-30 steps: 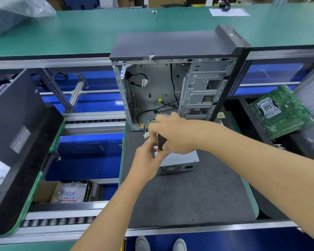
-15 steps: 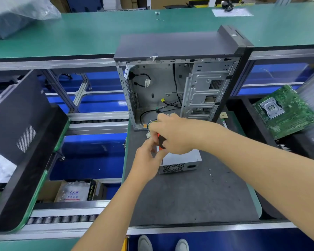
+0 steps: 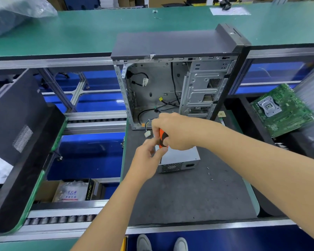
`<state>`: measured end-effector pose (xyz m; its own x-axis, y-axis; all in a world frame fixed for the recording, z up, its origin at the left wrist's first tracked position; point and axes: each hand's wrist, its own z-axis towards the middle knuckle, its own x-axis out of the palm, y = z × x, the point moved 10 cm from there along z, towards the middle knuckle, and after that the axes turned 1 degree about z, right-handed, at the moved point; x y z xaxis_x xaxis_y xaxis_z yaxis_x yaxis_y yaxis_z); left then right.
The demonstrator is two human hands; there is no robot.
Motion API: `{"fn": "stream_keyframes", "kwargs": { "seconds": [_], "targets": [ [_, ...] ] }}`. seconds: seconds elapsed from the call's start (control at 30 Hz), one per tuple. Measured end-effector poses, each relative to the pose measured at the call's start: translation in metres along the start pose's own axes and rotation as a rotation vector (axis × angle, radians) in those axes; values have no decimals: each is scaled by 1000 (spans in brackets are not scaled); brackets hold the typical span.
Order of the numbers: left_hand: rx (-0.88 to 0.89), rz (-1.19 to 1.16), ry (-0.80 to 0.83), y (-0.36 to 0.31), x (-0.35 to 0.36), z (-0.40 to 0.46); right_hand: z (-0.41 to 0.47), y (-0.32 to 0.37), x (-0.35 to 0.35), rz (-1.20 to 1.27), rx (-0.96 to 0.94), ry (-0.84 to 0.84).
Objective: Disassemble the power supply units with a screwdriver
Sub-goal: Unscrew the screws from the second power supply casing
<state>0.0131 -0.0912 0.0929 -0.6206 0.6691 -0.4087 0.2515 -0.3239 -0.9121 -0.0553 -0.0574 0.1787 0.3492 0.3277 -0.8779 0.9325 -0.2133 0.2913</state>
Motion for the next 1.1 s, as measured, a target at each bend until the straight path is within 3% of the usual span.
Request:
{"fn": "stream_keyframes", "kwargs": {
  "seconds": [0.1, 0.23, 0.3, 0.4, 0.5, 0.67, 0.8, 0.93, 1.1],
  "targets": [
    [-24, -8, -41, 1, -2, 5, -2, -4, 1, -30, 34, 3],
    [19, -51, -85, -9, 8, 9, -2, -12, -14, -199, 207, -177],
    [7, -127, -123, -6, 10, 8, 1, -8, -16, -263, 176, -231],
    [-34, -111, -113, 3, 4, 8, 3, 4, -7, -187, 7, -221],
    [36, -19, 18, -2, 9, 6, 0, 9, -3, -139, -75, -184],
    [-17, -13, 28, -3, 7, 9, -3, 0, -2, -179, 68, -88],
    [-11, -74, -76, -16, 11, 14, -6, -3, -16, -286, 237, -146],
    [-37, -88, -99, -5, 7, 11, -2, 2, -9, -243, 132, -145],
    [-1, -55, 39, 2, 9, 9, -5, -3, -3, -341, 37, -111]
  ]
}}
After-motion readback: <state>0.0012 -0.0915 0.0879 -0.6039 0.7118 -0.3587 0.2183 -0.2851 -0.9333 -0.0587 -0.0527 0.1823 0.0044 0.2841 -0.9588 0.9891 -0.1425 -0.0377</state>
